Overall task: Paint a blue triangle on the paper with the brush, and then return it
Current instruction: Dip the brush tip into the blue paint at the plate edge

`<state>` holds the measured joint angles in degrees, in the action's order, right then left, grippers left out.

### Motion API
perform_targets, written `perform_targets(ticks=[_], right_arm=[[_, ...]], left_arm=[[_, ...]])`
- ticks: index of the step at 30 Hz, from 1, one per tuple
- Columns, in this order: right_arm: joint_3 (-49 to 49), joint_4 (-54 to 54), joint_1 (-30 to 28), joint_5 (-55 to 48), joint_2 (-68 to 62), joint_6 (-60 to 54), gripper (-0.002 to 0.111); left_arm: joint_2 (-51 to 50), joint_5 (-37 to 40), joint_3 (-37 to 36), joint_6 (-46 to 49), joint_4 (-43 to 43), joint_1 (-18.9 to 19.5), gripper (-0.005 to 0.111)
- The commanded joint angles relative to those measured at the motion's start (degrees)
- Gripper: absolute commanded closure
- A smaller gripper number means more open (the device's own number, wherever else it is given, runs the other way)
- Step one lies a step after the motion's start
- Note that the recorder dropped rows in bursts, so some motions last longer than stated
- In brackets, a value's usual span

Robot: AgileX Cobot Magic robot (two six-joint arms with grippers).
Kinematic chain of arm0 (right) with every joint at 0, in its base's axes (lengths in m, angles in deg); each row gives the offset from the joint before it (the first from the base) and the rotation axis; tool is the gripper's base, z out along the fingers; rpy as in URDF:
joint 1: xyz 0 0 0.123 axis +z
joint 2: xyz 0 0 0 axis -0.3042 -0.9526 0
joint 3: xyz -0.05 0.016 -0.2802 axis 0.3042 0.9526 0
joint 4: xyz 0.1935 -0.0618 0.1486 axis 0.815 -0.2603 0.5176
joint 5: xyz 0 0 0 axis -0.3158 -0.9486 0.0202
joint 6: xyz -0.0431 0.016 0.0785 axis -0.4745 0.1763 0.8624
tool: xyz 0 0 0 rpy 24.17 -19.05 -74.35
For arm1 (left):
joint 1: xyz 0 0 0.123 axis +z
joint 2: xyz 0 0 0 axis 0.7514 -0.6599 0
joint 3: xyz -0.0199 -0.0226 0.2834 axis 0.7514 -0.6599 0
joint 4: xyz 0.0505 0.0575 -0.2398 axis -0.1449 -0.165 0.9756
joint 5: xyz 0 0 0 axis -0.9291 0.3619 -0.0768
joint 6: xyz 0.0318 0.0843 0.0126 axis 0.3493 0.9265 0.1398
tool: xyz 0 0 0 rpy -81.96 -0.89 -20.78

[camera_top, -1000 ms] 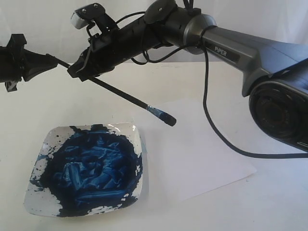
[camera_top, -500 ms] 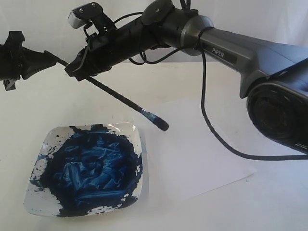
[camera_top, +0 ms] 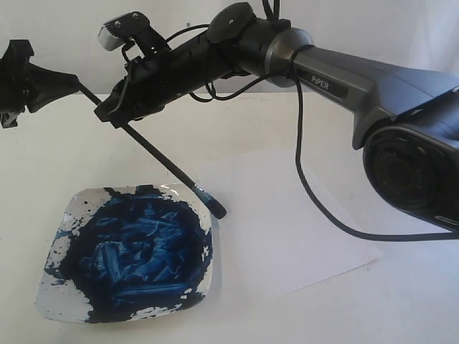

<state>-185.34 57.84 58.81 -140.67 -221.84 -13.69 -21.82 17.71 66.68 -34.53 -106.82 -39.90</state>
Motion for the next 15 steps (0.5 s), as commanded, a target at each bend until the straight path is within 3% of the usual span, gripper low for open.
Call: perform_targets(ticks=[1,15], right_arm=[[-0.2,-0.3,0.1,-0.8,-0.1,-0.9,0.108],[-0.2,-2.2,0.1,-4.8,-0.1,-0.9,0.108]], left_arm=[[1.0,-1.5,0.3,-0.2,-0.5,-0.9,0.107],[1.3,-1.5,0.3,-0.2,-2.4,-1.5,0.107]])
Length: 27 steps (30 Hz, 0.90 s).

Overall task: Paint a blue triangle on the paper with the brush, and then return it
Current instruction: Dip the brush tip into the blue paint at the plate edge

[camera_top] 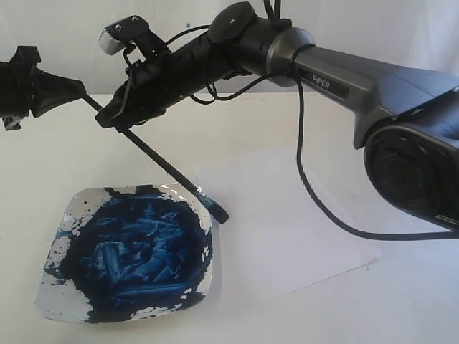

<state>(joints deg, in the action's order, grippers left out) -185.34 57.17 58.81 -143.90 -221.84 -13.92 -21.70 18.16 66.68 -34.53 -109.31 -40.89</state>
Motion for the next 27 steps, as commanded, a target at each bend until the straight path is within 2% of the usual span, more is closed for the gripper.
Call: perform_targets(ticks=[1,9,11,12,14,18,21,27], right_arm=[[-0.2,-1.6,0.1,-1.6,-0.1,-0.7,0.108],[-0.2,-1.6,0.1,-1.9,-0.1,-0.7,0.108],[-0.2,-1.6,0.1,-1.9,-0.1,-0.7,0.108],[-0.2,-1.6,0.1,-2.2,-0.1,-0.7,0.108],[-0.2,-1.7,0.1,-3.1,-0.1,-0.7,0.108],[-0.2,-2.6,0.1,-2.9,1.1,-0.5,0.108],[-0.2,-7.8,0.0,-2.9,3.3,0.8,0.108],[-0.2,-10.4,-0.1,-3.5,6.4,3.0,0.108]], left_arm=[[1.4,-2.0,0.3,-0.2,0.1,-0.5,0.107],[5.6,-2.0,0.3,-0.2,0.3,-0.7,0.107],[5.9,-2.0,0.3,-0.2,0.3,-2.6,0.107],[5.9,-2.0,0.3,-0.2,-0.1,-4.9,0.107],[5.9,-2.0,0.6,-0.2,-0.7,-6.0,0.107],[5.9,-2.0,3.0,-0.2,-1.3,-5.8,0.107],[6.0,-2.0,4.5,-0.2,-1.2,-5.5,0.107],[9.9,-2.0,6.3,-0.2,-1.2,-0.5,0.107]])
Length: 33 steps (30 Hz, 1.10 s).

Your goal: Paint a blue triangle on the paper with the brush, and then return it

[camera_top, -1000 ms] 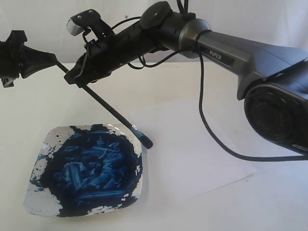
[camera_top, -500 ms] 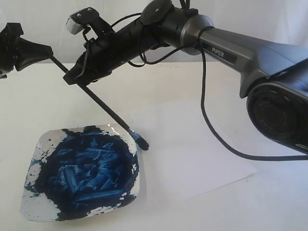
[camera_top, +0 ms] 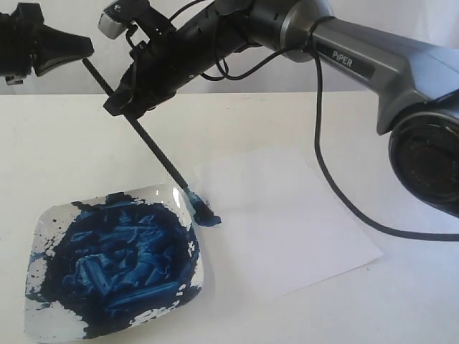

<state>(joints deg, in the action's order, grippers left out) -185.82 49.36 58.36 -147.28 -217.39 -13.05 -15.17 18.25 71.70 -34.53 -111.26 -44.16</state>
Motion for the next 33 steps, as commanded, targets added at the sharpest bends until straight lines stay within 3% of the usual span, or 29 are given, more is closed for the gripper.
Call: perform_targets(ticks=[1,4,12,25,33], right_arm=[[0.3,-3.8,0.3,-0.5,2.5,2.9,0.108],[0.3,-6.1,0.3,-3.0,4.0,4.0,0.108],[0.3,-6.9,0.3,-6.5,8.9,4.6,0.108],[0.3,0.8,0.3,-7.4,11.8,4.4,0.108],[0.3,3.2,-2.6,-11.8,13.1,4.4,0.108]], left_arm=[[4.1,-2.1,1.3,-0.2,0.9,3.7,0.107],[4.9,-2.1,1.3,-0.2,0.8,5.4,0.107],[2.7,-2.1,1.1,1.2,-0.6,5.4,0.107],[-0.1,-2.1,1.1,1.4,-3.1,5.4,0.107],[-4.2,-2.1,0.1,1.6,-3.2,1.1,0.107]])
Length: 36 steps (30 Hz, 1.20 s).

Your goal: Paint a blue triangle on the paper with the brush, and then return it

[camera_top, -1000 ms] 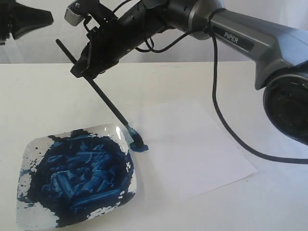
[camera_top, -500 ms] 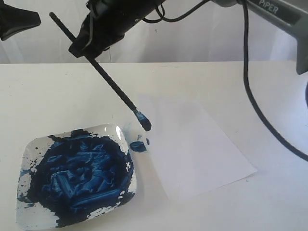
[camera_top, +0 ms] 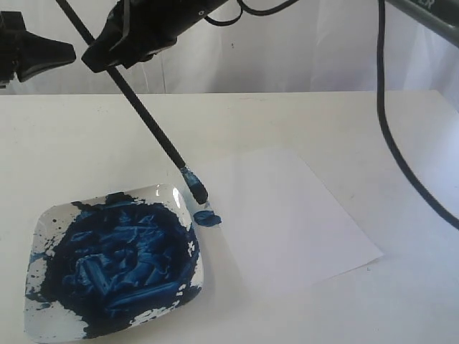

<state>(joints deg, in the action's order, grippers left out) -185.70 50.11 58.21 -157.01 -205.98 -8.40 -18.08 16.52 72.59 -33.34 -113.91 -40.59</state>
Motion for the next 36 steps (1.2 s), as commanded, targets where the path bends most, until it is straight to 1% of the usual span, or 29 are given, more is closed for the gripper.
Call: perform_targets(ticks=[1,7,12,17,22,26,28,29,30,31,32,33,34,36], right_arm=[[0.1,3.6,-3.2,-2.2,1.8,-0.3,0.108],[0.1,12.5,-8.7,-2.2,2.2,-0.8,0.108],[0.1,14.6,-12.3,-2.2,2.3,-0.8,0.108],[0.1,16.2,-16.4,-2.2,2.3,-0.5,0.108],[0.1,16.2,-17.8,-2.2,2.3,-0.1,0.108],[0.1,16.1,-18.3,-2.2,2.1,-0.1,0.108],[0.1,15.7,-18.5,-2.2,1.8,-0.2,0.108],[0.1,15.7,-18.5,-2.2,1.2,-0.2,0.108],[0.1,15.7,-18.5,-2.2,0.9,-0.2,0.108],[0.1,15.7,-18.5,-2.2,-0.1,-0.2,0.108],[0.1,15.7,-18.5,-2.2,-0.4,-0.2,0.108],[0.1,15.7,-18.5,-2.2,-1.3,-0.2,0.108],[0.1,15.7,-18.5,-2.2,-1.7,0.2,0.108],[0.1,15.6,-18.7,-2.2,-1.9,0.2,0.108]], left_arm=[[-1.7,-0.3,-1.3,1.1,-0.4,-3.1,0.107],[-4.3,-0.3,-4.0,3.8,2.2,-8.0,0.107],[-5.3,-0.3,-5.7,6.4,4.6,-11.7,0.107],[-5.3,-0.3,-5.9,7.8,4.6,-15.5,0.107],[-5.9,0.1,-5.9,7.8,4.6,-17.4,0.107],[-9.0,1.1,-4.9,7.8,5.6,-18.1,0.107],[-12.7,1.2,-1.9,7.4,7.4,-18.1,0.107],[-15.3,1.2,1.6,6.8,7.7,-18.1,0.107],[-16.3,1.2,3.2,5.4,7.2,-18.3,0.107],[-19.1,1.2,7.5,1.4,5.1,-18.9,0.107],[-20.1,1.2,9.7,-0.2,3.3,-19.2,0.107],[-22.8,0.5,13.8,-1.7,-0.5,-19.5,0.107],[-25.3,-0.3,16.5,-1.7,-2.2,-19.6,0.107],[-28.9,-0.3,19.2,-1.7,-2.1,-19.7,0.107]])
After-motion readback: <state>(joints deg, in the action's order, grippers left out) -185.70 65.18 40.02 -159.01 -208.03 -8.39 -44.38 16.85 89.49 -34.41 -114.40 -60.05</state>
